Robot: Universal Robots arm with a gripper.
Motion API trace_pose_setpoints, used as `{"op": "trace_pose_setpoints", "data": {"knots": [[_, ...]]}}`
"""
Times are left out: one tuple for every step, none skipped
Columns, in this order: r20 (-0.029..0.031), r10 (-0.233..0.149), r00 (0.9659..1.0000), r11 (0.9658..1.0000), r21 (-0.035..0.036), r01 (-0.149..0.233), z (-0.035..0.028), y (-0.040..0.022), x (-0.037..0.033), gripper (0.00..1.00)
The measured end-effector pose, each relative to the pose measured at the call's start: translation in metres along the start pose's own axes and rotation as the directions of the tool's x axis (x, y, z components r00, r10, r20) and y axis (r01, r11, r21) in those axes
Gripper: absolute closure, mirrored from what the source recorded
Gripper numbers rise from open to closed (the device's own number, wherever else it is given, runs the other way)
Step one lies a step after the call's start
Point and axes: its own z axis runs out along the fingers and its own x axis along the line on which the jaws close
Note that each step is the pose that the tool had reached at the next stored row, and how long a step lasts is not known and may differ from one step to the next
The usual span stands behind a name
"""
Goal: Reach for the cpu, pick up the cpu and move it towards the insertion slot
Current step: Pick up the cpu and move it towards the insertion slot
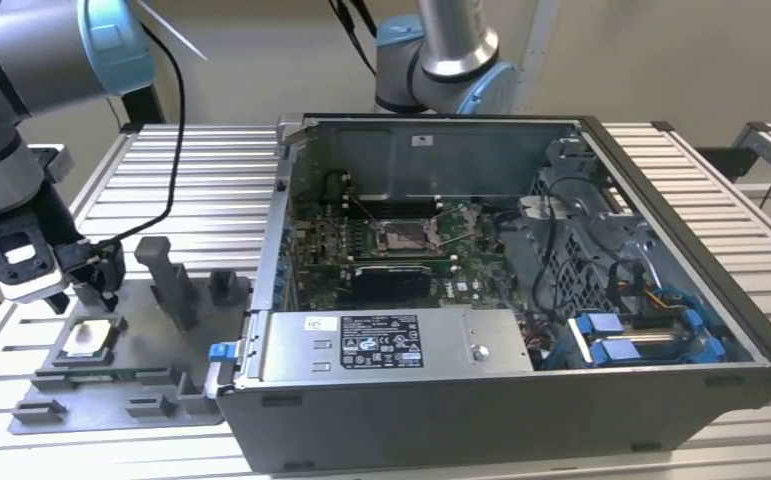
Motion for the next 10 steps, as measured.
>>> {"op": "trace_pose_setpoints", "data": {"knots": [[0.0003,0.0,1.0,1.0,-0.0002,0.0,0.0006,-0.0002,0.0,0.0],[0.0002,0.0,1.0,1.0,-0.0001,0.0,0.001,-0.0006,0.0001,0.0],[0.0,0.0,1.0,1.0,0.0001,0.0,0.0016,-0.0011,0.0003,0.0],[0.0002,0.001,1.0,1.0,0.0,-0.001,0.0026,-0.0015,0.0005,0.0],[0.0003,0.001,1.0,1.0,-0.0001,-0.001,0.0038,-0.0018,0.0008,0.0],[0.0,0.001,1.0,1.0,0.0001,-0.001,0.0048,-0.0021,0.0013,0.0],[0.0,0.001,1.0,1.0,0.0001,-0.001,0.0059,-0.0023,0.0016,0.0],[0.0001,0.001,1.0,1.0,0.0001,-0.001,0.0071,-0.0027,0.0019,0.0],[0.0,0.001,1.0,1.0,0.0001,-0.001,0.0082,-0.003,0.0022,0.0],[0.0001,0.001,1.0,1.0,0.0001,-0.001,0.0092,-0.0033,0.0023,0.0]]}}
